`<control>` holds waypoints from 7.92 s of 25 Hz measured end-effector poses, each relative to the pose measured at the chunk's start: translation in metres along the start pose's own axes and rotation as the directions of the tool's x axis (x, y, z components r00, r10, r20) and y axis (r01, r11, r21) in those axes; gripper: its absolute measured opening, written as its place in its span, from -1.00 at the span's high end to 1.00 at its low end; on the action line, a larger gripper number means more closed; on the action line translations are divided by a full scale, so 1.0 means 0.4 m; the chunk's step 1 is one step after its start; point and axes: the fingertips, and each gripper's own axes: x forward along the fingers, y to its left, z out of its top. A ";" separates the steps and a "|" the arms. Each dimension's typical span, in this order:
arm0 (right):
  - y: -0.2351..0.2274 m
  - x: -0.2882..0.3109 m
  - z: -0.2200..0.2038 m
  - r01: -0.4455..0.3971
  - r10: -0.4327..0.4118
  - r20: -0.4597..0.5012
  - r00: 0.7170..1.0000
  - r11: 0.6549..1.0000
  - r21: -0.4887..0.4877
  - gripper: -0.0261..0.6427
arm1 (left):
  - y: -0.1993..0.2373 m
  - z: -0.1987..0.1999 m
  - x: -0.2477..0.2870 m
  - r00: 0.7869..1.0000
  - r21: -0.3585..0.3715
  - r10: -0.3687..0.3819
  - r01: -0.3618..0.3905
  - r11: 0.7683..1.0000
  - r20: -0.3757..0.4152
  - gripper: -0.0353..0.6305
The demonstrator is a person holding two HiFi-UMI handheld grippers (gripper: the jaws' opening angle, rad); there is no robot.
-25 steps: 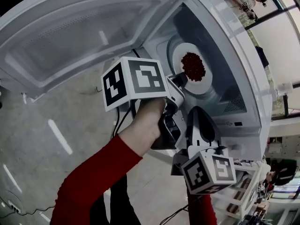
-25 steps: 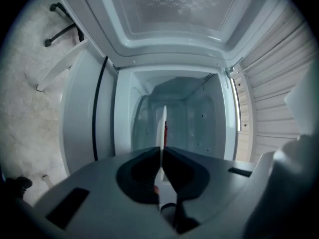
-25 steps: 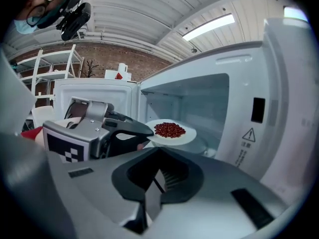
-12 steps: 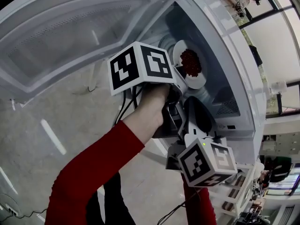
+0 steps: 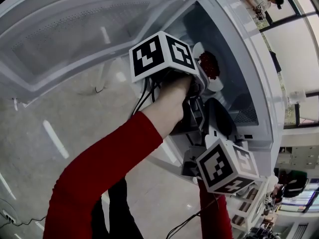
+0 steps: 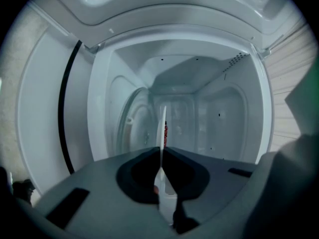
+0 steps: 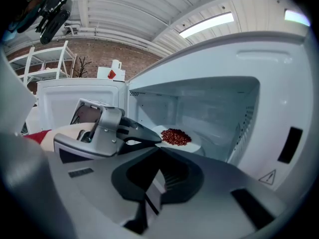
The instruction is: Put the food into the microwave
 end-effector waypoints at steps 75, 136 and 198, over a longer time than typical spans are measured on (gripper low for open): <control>-0.027 0.000 0.014 0.064 -0.066 -0.066 0.996 0.997 -0.038 0.88 | 0.027 0.044 0.057 0.877 0.779 0.467 -0.369 0.507 0.111 0.49; 0.147 -0.254 0.097 -0.306 0.283 0.159 0.946 0.941 0.147 0.89 | -0.200 -0.082 -0.423 0.983 0.887 -0.012 -0.159 0.434 0.182 0.87; 0.193 -0.652 -0.069 -0.335 0.286 0.260 0.922 0.927 0.169 0.89 | -0.252 -0.445 -0.818 0.970 0.950 -0.057 -0.220 0.221 0.237 0.87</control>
